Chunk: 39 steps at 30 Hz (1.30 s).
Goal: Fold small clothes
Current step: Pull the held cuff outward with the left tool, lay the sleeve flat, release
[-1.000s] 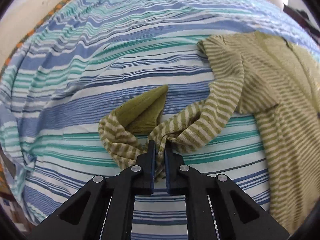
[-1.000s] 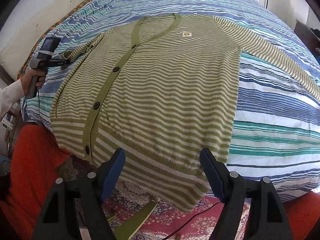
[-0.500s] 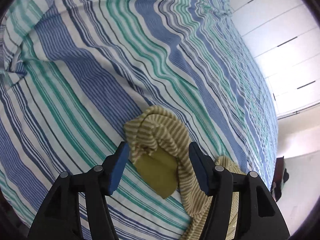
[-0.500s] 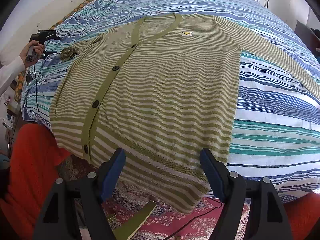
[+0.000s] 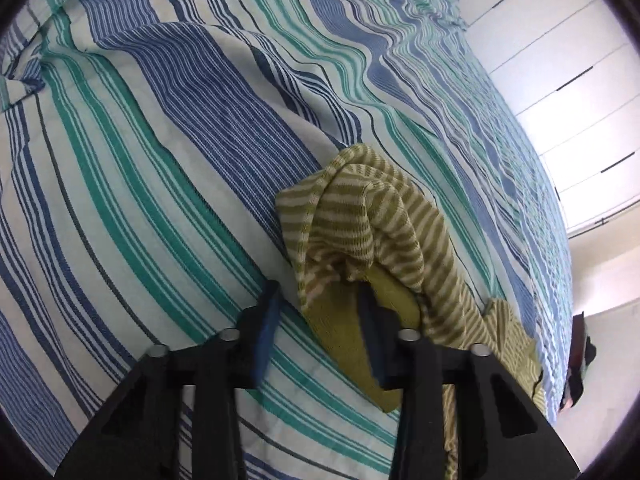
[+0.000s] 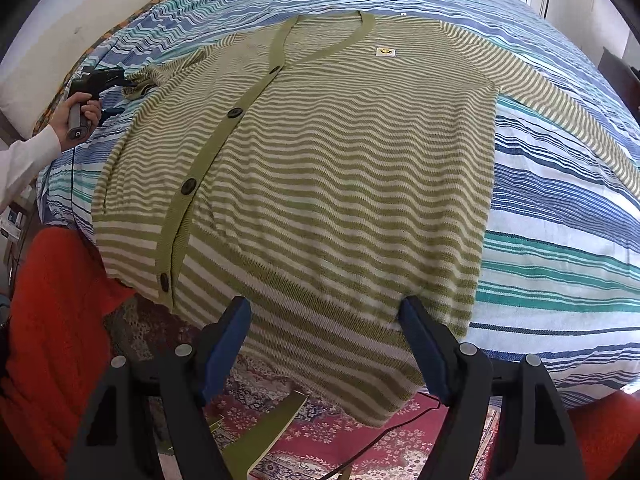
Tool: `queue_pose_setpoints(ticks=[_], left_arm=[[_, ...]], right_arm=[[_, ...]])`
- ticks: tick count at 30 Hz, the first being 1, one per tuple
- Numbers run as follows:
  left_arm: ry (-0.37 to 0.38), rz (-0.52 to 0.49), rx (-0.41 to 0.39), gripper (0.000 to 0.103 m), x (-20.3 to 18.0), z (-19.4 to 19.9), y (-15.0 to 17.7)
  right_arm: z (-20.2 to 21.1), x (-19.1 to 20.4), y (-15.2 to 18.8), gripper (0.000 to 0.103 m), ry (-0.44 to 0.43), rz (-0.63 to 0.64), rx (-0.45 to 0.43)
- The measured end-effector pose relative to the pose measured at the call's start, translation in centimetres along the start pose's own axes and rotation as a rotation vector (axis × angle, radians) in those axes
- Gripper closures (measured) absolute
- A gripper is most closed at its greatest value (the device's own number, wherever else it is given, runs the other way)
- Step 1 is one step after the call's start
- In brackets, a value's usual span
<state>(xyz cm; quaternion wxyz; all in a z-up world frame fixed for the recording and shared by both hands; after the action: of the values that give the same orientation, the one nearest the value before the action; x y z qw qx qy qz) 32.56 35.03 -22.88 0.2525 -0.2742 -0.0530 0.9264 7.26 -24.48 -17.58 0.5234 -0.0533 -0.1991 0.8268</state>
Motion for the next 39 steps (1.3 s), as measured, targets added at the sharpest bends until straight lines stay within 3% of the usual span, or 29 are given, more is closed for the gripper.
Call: queue_pose_setpoints(ticks=[1, 3, 5, 9, 12, 15, 18, 19, 21, 23, 25, 26, 28, 31, 35, 37, 38, 39], left_arm=[[-0.027, 0.015, 0.013, 0.103, 0.2, -0.1, -0.5], [-0.046, 0.015, -0.031, 0.103, 0.4, 2.0, -2.3], [-0.072, -0.086, -0.095, 0.103, -0.3, 5.7, -4.3], [-0.318, -0.406, -0.277, 0.103, 0.9, 14.7, -6.2], [-0.478, -0.628, -0.375, 0.103, 2.9, 18.7, -4.1], [-0.553, -0.812, -0.361, 0.101, 4.7, 17.9, 0.7], [-0.541, -0.893, -0.174, 0.093, 7.9, 14.5, 6.7], [-0.517, -0.863, -0.121, 0.083, 9.2, 13.9, 7.9], [-0.426, -0.692, -0.086, 0.060, 11.7, 14.0, 7.8], [-0.291, -0.441, -0.103, 0.046, 14.8, 15.9, 6.0], [-0.193, -0.269, -0.134, 0.042, 17.7, 17.6, 4.2], [-0.182, -0.248, -0.144, 0.042, 18.6, 18.0, 3.7], [-0.168, -0.325, -0.147, 0.042, 18.4, 18.6, 3.6], [-0.175, -0.580, -0.164, 0.037, 15.6, 18.8, 5.8], [-0.301, -0.911, -0.178, 0.033, 13.3, 16.0, 9.5], [-0.394, -1.017, -0.182, 0.033, 13.2, 14.0, 10.3], [-0.432, -1.016, -0.178, 0.040, 13.5, 13.2, 9.9], [-0.432, -0.965, -0.146, 0.067, 13.9, 12.5, 9.0]], right_arm=[[0.0, -0.1, 0.0, 0.027, 0.001, -0.006, 0.002], [0.2, -0.4, -0.1, 0.027, 0.004, -0.017, 0.000], [0.4, -0.6, -0.3, 0.027, 0.009, -0.019, -0.010], [0.2, -0.5, -0.4, 0.027, 0.002, -0.014, -0.015], [-0.1, -0.4, -0.3, 0.027, -0.003, -0.010, -0.012], [-0.2, -0.3, -0.3, 0.027, -0.003, -0.013, -0.011], [-0.2, -0.1, -0.3, 0.027, -0.004, -0.017, -0.012], [-0.2, 0.0, -0.3, 0.027, -0.004, -0.016, -0.011], [0.0, 0.2, -0.2, 0.027, 0.000, -0.009, -0.011], [0.1, 0.5, -0.1, 0.027, 0.003, 0.003, -0.008], [0.1, 0.8, -0.1, 0.027, 0.005, 0.012, -0.001], [0.0, 0.9, -0.1, 0.027, 0.004, 0.014, 0.002], [-0.2, 1.1, -0.2, 0.027, 0.001, 0.014, 0.008], [-0.4, 1.4, -0.3, 0.027, 0.003, 0.015, 0.015], [-0.5, 1.5, -0.4, 0.027, 0.008, 0.012, 0.019], [-0.5, 1.5, -0.4, 0.026, 0.010, 0.012, 0.022], [-0.4, 1.5, -0.4, 0.026, 0.011, 0.013, 0.021], [-0.4, 1.5, -0.4, 0.026, 0.011, 0.014, 0.020]])
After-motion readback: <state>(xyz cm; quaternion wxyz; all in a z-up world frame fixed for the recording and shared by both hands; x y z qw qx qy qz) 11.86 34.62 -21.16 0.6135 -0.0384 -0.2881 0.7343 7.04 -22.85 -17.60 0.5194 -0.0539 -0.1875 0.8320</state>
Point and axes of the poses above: each gripper's, at about its wrist camera, not at the fingertips, and z roughly against the way its jaws point, x to its left, y to its underside, the point moved 6 cm from there along -z, roughly the way its jaws point, and after that the axes turned 7 degrees about z, right-handed, at the moved point
